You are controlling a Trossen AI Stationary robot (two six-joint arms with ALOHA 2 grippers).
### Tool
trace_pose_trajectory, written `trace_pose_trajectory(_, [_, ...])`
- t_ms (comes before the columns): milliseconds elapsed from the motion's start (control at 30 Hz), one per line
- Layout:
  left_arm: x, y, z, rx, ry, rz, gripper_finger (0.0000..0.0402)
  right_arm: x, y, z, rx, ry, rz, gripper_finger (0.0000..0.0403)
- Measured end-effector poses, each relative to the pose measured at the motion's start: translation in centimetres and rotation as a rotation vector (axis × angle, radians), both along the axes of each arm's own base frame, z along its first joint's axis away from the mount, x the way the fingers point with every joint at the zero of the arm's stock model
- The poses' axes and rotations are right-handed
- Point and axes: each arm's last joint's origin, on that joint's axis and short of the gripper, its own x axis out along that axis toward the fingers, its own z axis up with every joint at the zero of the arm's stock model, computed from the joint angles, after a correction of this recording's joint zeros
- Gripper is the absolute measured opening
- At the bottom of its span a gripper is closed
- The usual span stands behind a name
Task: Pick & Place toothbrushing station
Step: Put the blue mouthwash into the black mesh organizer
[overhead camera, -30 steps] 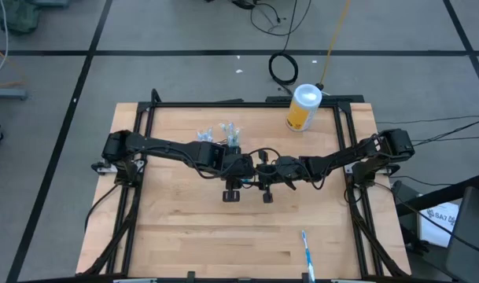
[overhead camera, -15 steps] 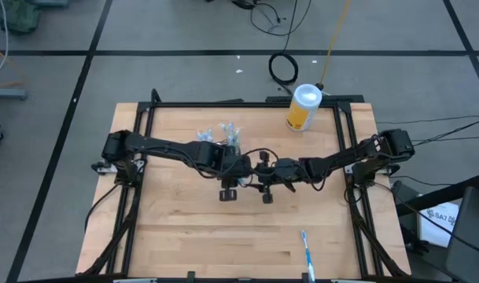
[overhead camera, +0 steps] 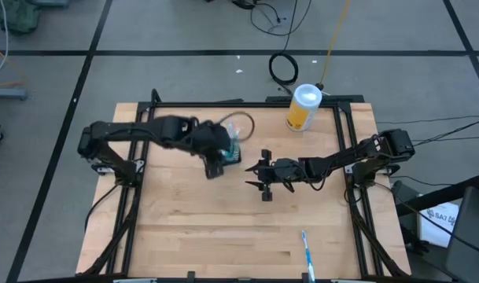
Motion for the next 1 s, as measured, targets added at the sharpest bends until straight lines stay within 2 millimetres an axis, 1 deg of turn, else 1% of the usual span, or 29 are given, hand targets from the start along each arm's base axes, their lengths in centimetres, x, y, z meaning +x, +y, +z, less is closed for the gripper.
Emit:
trace_pose_trajectory(67, [-0.2,1.4,0.1,0.0,0.007,0.043,0.01,0.0,0.0,0.1,0.001,-0.008,0.002,0.0186])
trace_pose_trajectory(200, [0.0,3.7,-0.8,0.046,0.071,0.03,0.0101,0.0,0.0,0.1,0.002,-0.013,0.004,0.0185])
trace_pose_trajectory(300, [0.6,4.9,-1.9,0.067,0.126,0.011,0.0101,0.1,0.0,0.2,0.002,-0.023,0.004,0.0185])
trace_pose_trajectory(367, [0.9,5.3,-2.8,0.087,0.192,-0.037,0.0101,0.1,0.0,0.2,0.002,-0.022,0.004,0.0185])
trace_pose_trajectory(500, [1.3,5.5,-4.2,0.12,0.298,-0.147,0.0101,0.1,0.0,0.2,0.002,-0.019,0.005,0.0184])
trace_pose_trajectory(700, [1.7,5.1,-4.1,0.193,0.287,-0.297,0.0101,0.1,0.0,0.2,0.001,-0.019,0.005,0.0187])
trace_pose_trajectory(800, [1.6,5.1,-4.1,0.221,0.308,-0.363,0.0102,0.1,0.0,0.2,-0.005,-0.022,0.006,0.0187])
trace_pose_trajectory(1000, [2.1,5.2,-4.7,0.313,0.339,-0.536,0.0102,0.1,0.0,0.2,-0.009,-0.021,0.008,0.0187])
